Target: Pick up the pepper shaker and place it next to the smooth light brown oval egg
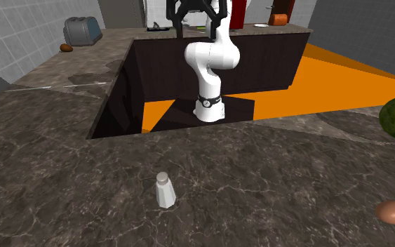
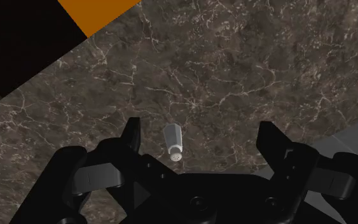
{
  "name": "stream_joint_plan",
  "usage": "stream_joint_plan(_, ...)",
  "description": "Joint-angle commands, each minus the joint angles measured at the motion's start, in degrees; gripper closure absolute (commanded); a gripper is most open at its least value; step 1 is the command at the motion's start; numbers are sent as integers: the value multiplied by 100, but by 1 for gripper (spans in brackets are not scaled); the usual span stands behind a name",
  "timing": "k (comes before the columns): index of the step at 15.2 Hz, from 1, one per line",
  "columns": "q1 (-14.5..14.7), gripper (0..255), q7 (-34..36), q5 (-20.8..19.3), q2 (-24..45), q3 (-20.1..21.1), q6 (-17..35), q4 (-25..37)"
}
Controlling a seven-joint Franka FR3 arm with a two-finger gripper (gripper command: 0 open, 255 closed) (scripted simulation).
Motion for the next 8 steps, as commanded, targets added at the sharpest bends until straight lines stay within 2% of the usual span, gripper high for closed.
stream_joint_plan(1,0,0,0,0,0,0,0,0)
stream_joint_plan(8,43,0,-432,-70,1054,-109,1184,-234)
